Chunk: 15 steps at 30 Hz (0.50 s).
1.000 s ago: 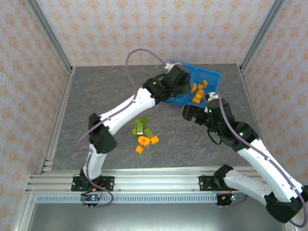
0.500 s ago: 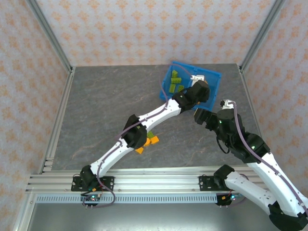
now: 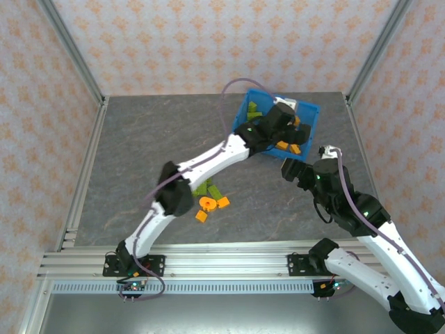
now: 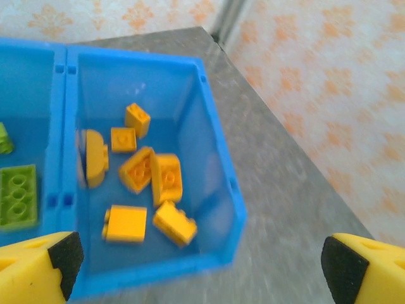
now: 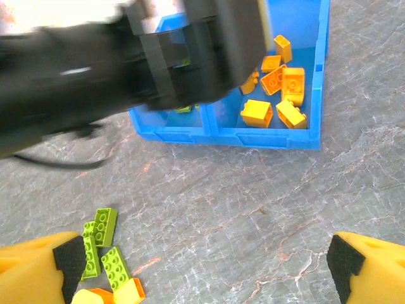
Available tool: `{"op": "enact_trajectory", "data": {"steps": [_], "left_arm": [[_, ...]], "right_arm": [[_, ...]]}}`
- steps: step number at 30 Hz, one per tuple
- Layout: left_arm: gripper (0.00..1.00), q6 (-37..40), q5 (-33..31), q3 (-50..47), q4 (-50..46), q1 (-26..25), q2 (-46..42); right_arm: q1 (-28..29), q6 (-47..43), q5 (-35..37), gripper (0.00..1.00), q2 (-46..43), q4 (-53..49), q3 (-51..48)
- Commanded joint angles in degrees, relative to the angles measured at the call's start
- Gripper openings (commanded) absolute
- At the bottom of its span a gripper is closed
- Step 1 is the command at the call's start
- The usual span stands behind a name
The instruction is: Sort the legos into containers by color
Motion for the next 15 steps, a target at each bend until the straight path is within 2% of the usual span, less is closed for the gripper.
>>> {"op": "enact_trajectory", "data": {"steps": [1, 4, 9, 12, 15], "left_arm": [[1.00, 8.77, 3.77, -17.98, 8.43, 0.25, -20.05], [1.00, 15.44, -1.12, -29.12, 4.33, 0.25, -33.39], [1.00, 24.89, -0.94, -48.71, -0.48, 0.12, -55.32], [1.00, 30.34, -1.15, -56.60, -6.21, 0.06, -67.28], [1.00, 39.33, 4.19, -63.54, -12.61, 0.05, -78.21]], "right_arm": [[0.01, -2.86, -2.22, 0.99, 0.62, 0.12, -0.16], [0.00, -6.01, -8.65, 0.98, 3.21, 2.97, -0.33], [0.39, -8.72, -23.46, 0.96, 13.43, 7.03, 0.31], [2.57, -8.97, -26.55, 0.95, 20.55, 8.54, 1.35], [7.30, -9.63, -27.10, 0.95, 27.38, 9.45, 3.02]]}}
